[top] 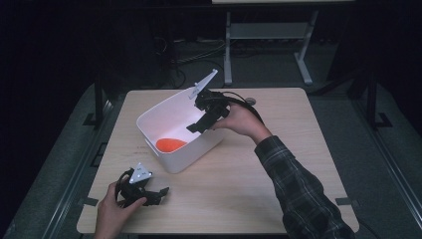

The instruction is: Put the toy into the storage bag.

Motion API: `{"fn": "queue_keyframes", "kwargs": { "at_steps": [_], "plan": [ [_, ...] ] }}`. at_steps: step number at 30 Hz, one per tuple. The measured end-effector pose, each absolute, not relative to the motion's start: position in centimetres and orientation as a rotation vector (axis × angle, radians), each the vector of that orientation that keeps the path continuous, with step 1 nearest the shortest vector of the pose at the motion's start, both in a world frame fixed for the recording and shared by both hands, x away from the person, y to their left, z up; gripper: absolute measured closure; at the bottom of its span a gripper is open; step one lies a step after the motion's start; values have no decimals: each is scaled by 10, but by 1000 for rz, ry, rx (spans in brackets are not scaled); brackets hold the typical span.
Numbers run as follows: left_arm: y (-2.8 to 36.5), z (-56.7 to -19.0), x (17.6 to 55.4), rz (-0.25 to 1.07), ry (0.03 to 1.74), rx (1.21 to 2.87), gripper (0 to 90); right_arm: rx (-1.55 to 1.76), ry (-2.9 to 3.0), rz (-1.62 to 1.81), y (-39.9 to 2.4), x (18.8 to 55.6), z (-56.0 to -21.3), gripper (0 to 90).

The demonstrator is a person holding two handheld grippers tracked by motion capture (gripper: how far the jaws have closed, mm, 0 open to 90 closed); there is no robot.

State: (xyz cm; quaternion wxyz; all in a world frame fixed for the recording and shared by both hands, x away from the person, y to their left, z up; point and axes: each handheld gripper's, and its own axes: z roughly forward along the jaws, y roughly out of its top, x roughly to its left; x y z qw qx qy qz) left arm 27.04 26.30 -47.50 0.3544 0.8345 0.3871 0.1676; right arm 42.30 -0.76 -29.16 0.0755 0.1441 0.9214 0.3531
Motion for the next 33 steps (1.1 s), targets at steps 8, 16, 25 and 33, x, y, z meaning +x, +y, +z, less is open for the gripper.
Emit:
{"fn": "queue_keyframes", "kwargs": {
  "at_steps": [8, 16, 25, 33],
  "plan": [
    [263, -475, 270, 434, 1001, 2154, 125, 472, 2727, 1074, -31, 412, -294, 129],
    [263, -475, 270, 436, 1001, 2155, 125, 531, 2693, 1123, -60, 401, -307, 129],
    [263, -475, 270, 436, 1001, 2155, 125, 603, 2664, 1164, -87, 391, -326, 129],
    [263, -475, 270, 436, 999, 2159, 125, 671, 2641, 1166, -104, 381, -350, 129]
  ]
}}
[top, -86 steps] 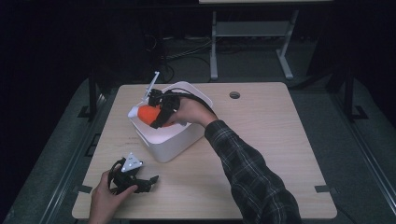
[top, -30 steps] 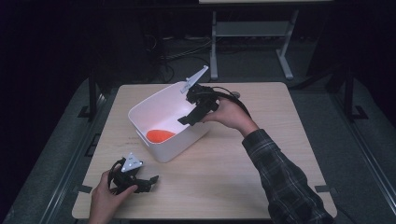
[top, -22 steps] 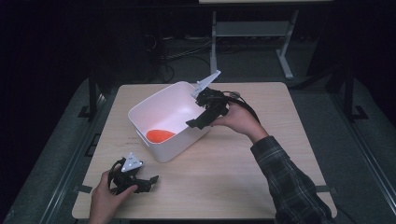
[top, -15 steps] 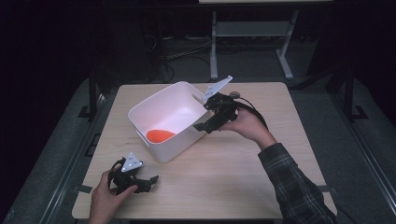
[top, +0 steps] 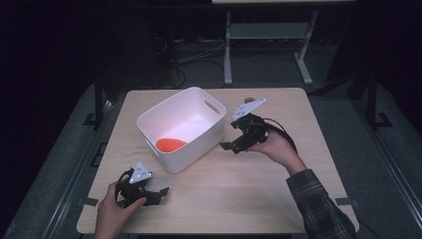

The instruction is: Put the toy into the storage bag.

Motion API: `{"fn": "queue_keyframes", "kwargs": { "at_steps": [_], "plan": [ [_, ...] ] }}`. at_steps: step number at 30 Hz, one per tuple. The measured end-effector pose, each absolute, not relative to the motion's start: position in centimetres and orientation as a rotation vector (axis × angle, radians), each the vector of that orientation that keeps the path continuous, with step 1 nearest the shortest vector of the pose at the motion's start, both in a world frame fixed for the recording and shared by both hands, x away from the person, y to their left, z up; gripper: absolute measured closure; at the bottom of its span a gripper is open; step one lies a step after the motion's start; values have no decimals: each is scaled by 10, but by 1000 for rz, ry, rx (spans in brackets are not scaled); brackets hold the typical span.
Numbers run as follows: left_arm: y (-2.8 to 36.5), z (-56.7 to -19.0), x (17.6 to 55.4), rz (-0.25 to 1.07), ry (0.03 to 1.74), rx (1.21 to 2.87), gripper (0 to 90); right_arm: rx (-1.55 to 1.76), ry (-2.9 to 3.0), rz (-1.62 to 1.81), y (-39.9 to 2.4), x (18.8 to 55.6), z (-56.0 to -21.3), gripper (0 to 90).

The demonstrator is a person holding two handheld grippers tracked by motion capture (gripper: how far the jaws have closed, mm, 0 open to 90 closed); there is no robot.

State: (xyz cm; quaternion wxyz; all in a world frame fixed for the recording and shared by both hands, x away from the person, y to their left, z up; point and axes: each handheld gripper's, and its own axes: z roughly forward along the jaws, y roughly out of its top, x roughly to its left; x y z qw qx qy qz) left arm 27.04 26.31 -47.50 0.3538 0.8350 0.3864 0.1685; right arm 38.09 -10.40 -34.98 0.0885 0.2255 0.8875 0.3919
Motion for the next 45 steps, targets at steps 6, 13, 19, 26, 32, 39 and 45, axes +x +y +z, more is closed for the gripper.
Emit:
{"fn": "queue_keyframes", "kwargs": {
  "at_steps": [6, 13, 19, 26, 32, 39, 45],
  "plan": [
    [263, -475, 270, 436, 999, 2159, 126, 724, 2617, 1142, -117, 370, -373, 129],
    [263, -475, 270, 434, 1001, 2157, 126, 795, 2580, 1148, -130, 359, -392, 129],
    [263, -475, 270, 434, 1001, 2157, 126, 850, 2552, 1130, -144, 348, -410, 129],
    [263, -475, 270, 434, 1001, 2157, 125, 926, 2495, 1119, -162, 332, -429, 128],
    [263, -475, 270, 436, 998, 2160, 125, 986, 2462, 1075, -174, 320, -445, 120],
    [263, -475, 270, 436, 1000, 2155, 126, 1046, 2450, 1021, -186, 306, -461, 119],
    [263, -475, 270, 436, 1000, 2155, 126, 1079, 2433, 992, -194, 297, -471, 116]
  ]
}}
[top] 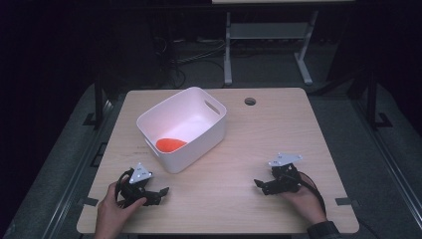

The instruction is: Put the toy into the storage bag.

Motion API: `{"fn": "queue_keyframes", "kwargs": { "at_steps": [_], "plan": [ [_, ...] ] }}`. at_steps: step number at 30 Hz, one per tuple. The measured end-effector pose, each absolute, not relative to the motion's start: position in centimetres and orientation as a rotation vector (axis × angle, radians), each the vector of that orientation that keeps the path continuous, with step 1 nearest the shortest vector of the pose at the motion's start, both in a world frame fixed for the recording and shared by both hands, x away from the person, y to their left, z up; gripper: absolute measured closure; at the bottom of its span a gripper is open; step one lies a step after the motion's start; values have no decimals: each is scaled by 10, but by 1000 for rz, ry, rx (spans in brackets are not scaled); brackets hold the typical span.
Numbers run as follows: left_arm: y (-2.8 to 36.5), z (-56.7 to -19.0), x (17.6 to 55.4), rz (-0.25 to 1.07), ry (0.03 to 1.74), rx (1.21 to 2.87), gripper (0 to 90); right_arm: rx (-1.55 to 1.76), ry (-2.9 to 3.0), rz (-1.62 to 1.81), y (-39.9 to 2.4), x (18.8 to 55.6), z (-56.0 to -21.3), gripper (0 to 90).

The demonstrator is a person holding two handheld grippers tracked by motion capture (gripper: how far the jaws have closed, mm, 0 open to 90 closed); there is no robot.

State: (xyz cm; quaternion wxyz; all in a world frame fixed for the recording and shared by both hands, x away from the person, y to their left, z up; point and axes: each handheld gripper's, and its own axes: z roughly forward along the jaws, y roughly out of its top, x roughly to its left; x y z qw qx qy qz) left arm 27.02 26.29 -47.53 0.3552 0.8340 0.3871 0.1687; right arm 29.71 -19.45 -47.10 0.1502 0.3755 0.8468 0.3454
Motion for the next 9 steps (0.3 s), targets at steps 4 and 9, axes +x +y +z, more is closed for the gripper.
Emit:
{"fn": "queue_keyframes", "kwargs": {
  "at_steps": [4, 9],
  "plan": [
    [263, -475, 270, 436, 1000, 2155, 126, 1090, 2422, 982, -197, 296, -474, 111],
    [263, -475, 270, 435, 1000, 2155, 126, 1101, 2417, 973, -197, 296, -477, 99]
  ]
}}
